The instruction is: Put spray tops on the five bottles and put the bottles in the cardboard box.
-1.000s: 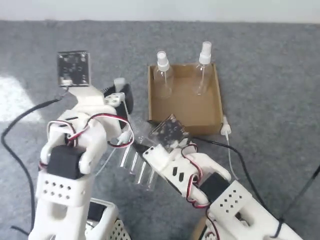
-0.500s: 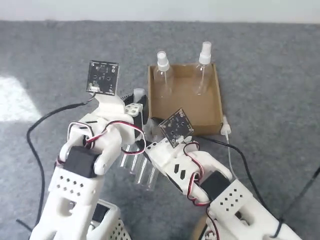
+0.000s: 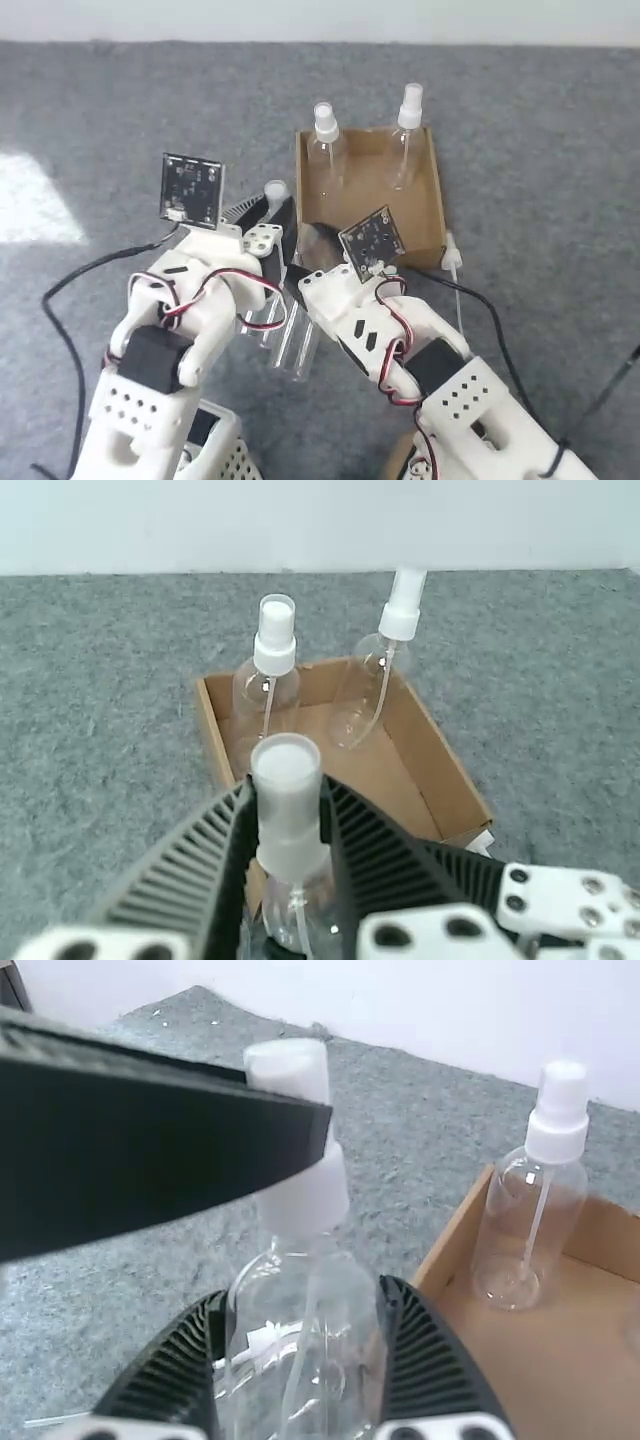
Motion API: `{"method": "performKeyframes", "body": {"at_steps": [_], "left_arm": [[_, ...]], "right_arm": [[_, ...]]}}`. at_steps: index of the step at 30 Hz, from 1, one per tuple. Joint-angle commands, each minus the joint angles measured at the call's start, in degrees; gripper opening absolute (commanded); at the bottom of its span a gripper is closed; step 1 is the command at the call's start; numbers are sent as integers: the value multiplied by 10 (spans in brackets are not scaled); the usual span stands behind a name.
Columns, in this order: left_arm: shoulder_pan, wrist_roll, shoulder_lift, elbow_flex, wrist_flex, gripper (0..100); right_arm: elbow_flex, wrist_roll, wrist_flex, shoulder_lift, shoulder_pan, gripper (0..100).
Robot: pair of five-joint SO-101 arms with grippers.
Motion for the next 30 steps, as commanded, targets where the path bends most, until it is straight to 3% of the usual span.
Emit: {"method": "performKeyframes", "body": {"at_steps": [1, 10, 23, 30], "left_arm": [[-3, -10, 17, 10, 0, 13], [-4, -25, 17, -7, 4, 144], [-45, -28, 16, -87, 78, 153], [-46, -101, 2, -58, 113, 248]], "right_arm": [[-16, -12, -22, -21, 30, 6], [-3, -13, -55, -15, 31, 6], [15, -12, -84, -15, 36, 6], [-73, -12, -80, -10, 91, 6]]}}
